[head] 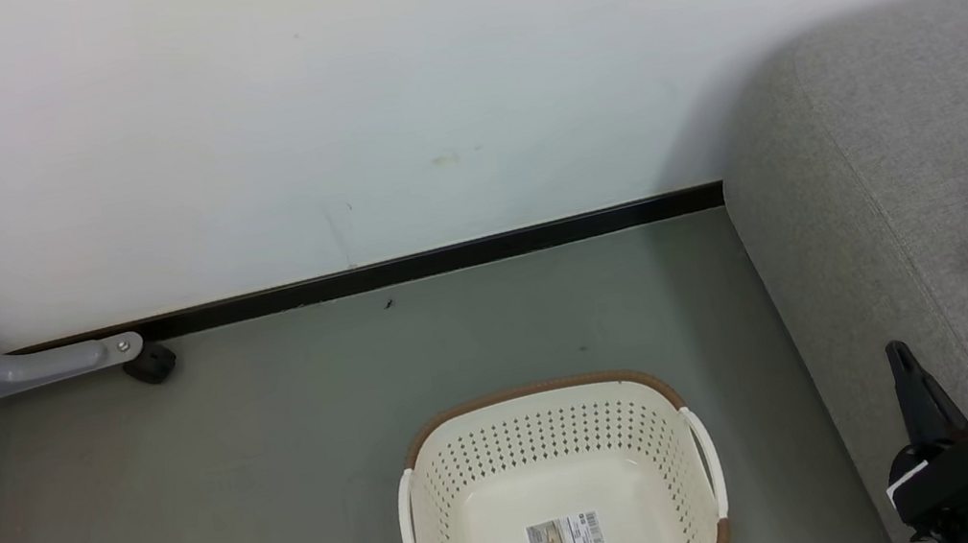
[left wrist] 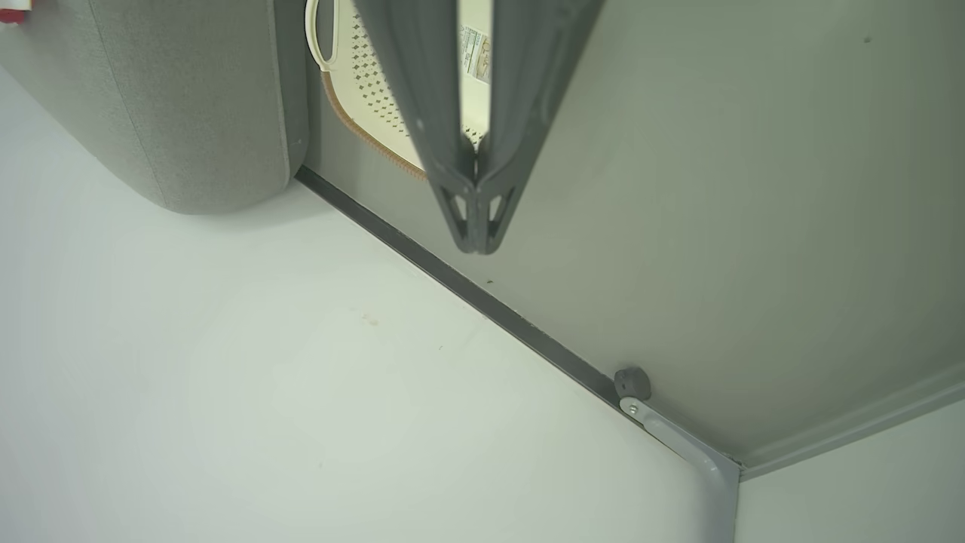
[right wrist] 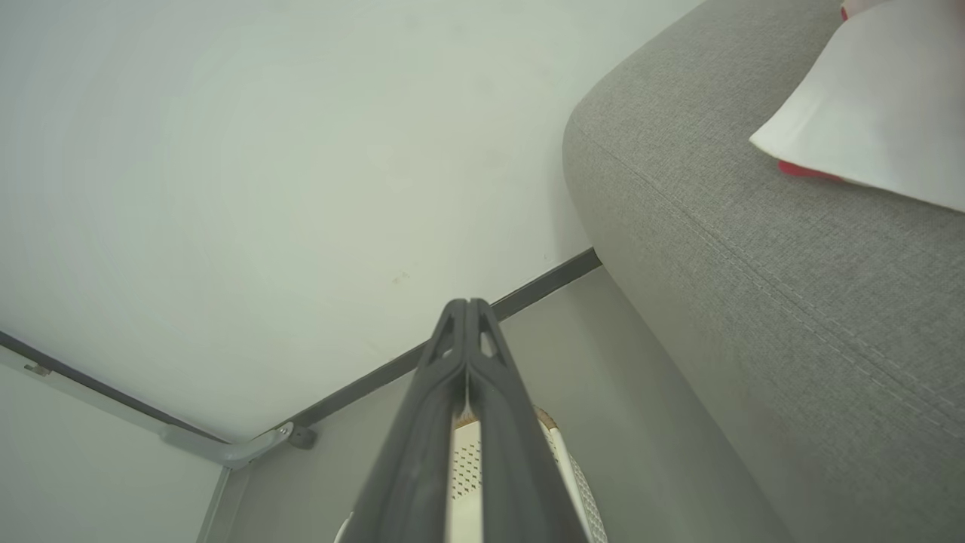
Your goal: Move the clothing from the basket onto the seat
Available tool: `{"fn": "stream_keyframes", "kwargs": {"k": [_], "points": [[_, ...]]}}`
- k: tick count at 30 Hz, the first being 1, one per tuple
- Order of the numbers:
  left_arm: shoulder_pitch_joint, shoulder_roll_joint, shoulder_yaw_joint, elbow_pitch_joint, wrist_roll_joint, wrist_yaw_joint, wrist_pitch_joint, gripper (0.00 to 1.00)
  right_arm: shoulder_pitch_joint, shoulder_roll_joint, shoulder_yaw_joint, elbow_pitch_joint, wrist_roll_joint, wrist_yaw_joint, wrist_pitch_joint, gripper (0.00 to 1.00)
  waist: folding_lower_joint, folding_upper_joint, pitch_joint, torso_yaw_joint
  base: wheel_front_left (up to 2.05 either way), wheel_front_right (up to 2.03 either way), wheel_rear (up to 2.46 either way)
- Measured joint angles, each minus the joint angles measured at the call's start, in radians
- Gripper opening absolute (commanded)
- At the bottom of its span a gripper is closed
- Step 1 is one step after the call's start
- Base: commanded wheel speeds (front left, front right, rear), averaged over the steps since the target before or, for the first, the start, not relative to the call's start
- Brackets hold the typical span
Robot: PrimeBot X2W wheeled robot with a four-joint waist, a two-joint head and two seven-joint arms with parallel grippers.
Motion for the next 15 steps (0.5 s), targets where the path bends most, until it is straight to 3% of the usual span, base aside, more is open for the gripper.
{"fn": "stream_keyframes", "kwargs": {"k": [15], "points": [[-0.017, -0.023, 0.035, -0.006, -0.16, -0.031, 0.053, 0.0, 0.001, 0.002, -0.038, -0.028, 0.218, 0.0, 0.057, 0.0, 0.0, 0.0, -0.005, -0.007, 0.0, 0.0, 0.0]]}}
